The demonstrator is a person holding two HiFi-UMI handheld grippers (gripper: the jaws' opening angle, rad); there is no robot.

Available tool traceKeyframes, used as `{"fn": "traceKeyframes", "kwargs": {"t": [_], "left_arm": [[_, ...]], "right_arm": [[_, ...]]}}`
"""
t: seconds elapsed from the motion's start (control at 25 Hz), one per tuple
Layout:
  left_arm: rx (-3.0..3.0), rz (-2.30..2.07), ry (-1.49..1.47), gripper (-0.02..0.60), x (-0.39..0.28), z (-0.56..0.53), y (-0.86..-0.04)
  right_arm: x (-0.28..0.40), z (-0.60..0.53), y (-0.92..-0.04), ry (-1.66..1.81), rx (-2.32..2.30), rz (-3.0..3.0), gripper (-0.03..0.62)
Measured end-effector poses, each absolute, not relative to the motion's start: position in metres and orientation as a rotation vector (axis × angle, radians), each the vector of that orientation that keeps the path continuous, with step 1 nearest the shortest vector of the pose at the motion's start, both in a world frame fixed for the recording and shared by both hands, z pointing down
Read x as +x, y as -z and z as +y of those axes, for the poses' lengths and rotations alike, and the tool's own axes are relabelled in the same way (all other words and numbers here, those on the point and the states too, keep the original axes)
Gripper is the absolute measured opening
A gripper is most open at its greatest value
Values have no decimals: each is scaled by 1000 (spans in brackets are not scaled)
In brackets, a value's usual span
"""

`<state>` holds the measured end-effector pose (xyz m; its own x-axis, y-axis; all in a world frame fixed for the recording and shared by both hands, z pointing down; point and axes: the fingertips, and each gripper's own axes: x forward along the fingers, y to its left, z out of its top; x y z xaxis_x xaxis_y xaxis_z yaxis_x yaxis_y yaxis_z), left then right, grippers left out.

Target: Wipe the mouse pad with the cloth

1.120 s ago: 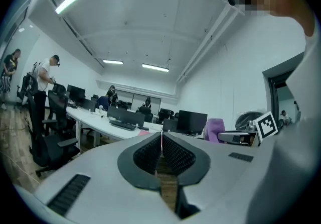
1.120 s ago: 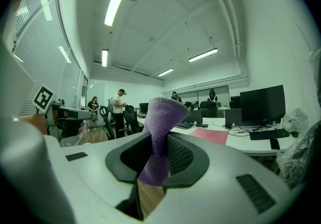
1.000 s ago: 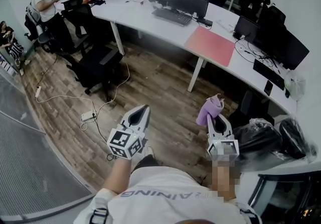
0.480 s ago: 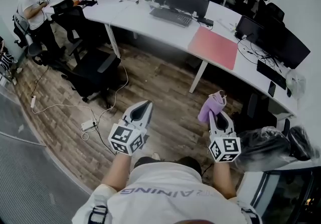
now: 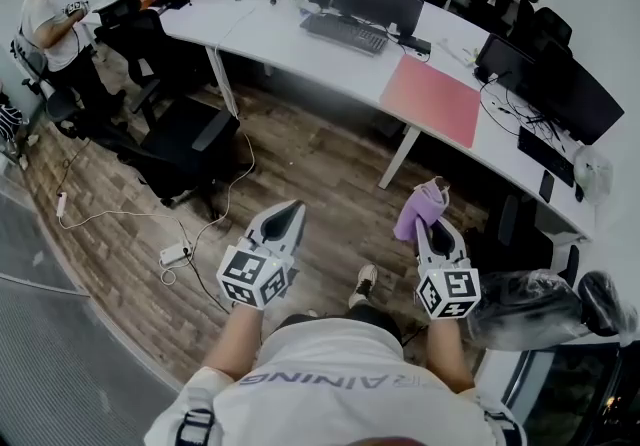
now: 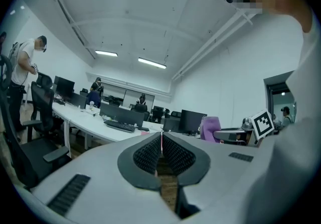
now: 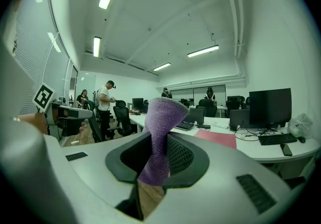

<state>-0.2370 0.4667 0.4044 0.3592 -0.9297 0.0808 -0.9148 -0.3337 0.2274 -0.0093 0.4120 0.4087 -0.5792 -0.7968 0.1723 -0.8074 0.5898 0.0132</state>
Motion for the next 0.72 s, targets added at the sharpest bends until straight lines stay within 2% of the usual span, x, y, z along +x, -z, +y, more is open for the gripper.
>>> {"fn": "traceKeyframes", "kwargs": {"t": [0.32,0.72], "left_arm": [[2361,-1703,87,35,-244,405,-402],[2362,-1733,83,35,-196,296,-387]], "right_arm": [[-21,342,-409,-101,1299,-2697,97],[24,229,-400,-109,1282,-2723,97]]}}
